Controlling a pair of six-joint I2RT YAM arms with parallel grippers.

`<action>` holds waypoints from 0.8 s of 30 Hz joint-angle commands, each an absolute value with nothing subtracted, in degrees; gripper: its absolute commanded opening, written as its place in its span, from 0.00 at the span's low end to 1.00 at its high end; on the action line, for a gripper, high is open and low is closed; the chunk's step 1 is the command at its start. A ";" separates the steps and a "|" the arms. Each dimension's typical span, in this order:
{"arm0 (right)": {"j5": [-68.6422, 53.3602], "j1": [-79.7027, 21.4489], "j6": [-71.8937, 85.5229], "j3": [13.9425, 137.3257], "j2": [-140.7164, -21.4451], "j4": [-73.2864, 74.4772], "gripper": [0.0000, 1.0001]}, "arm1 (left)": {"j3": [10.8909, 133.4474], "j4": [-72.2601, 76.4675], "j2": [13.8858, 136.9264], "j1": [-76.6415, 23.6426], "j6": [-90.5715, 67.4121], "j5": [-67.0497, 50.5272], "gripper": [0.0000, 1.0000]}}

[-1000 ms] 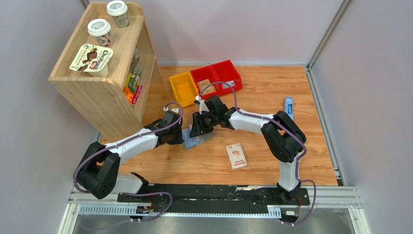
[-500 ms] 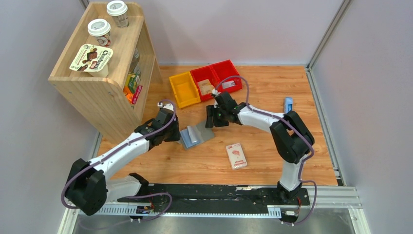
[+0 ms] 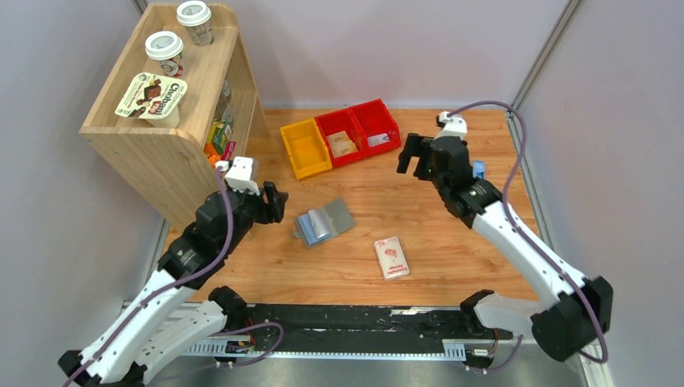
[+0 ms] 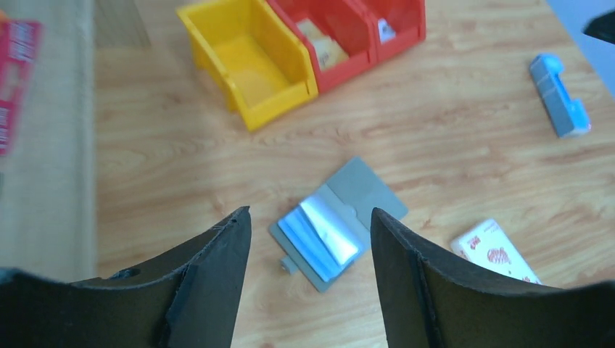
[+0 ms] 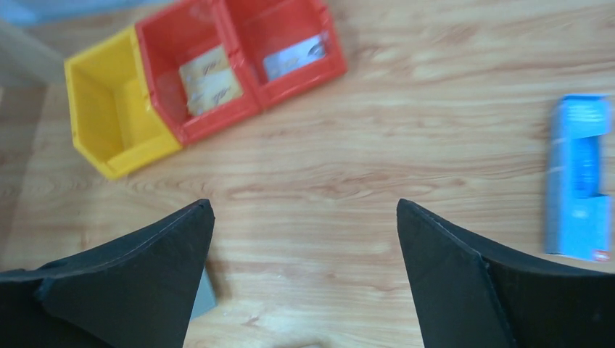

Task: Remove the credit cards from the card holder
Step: Reset both arms

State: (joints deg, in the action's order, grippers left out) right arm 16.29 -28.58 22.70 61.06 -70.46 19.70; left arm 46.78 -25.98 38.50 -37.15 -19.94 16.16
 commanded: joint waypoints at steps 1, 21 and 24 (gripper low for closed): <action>31.27 -28.39 17.67 58.36 -60.93 20.30 1.00 | 51.40 -27.77 32.10 -37.35 -13.98 21.35 0.69; 46.23 -28.30 10.46 50.27 -41.92 15.56 1.00 | 54.41 -26.10 17.14 -37.35 -9.41 34.45 0.69; 46.32 -28.39 10.28 50.01 -42.10 14.68 1.00 | 53.88 -26.02 15.91 -37.35 -8.62 35.85 0.69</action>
